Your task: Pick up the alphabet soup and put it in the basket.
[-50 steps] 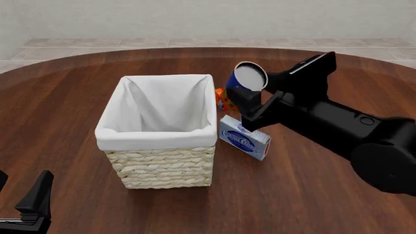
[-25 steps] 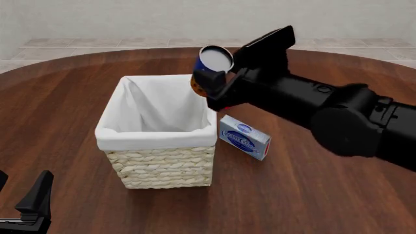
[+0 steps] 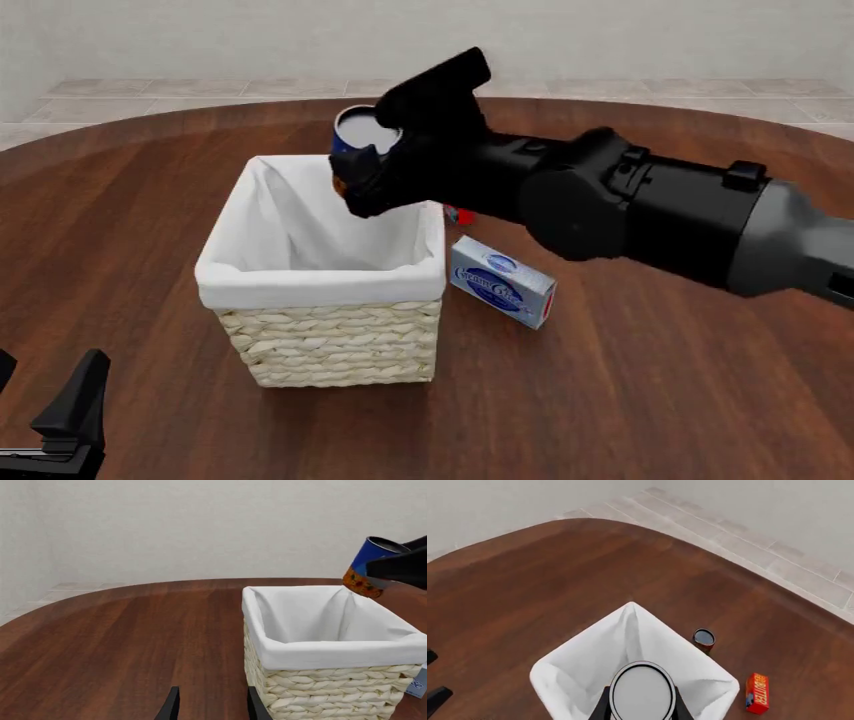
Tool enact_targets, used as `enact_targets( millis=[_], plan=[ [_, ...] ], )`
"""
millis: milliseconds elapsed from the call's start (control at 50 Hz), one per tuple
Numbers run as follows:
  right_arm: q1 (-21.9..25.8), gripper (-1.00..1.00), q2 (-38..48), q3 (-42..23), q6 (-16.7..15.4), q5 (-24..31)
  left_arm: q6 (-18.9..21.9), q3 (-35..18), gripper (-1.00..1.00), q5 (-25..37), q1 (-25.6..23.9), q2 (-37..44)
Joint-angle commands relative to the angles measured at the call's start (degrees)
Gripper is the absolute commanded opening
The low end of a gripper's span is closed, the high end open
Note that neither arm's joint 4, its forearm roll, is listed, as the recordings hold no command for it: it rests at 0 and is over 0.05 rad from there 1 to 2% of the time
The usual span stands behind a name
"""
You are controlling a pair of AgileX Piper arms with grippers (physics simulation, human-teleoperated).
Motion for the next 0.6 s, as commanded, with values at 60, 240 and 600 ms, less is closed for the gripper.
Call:
enact_targets(
  millis=[60,240,600],
  plan=[
    [0.67,-1.00,6.67,-10.50,0.08,7.60,0.00,0.00,1.00,0.00,0.00,0.00],
    [0.58,-1.00,10.45,-16.00,0.33,13.05,0.00,0.00,1.00,0.00,0.00,0.00],
    [0.54,-1.00,15.99,-23.18,-1.91,21.43,0.00,0.00,1.00,0.00,0.00,0.00]
  ],
)
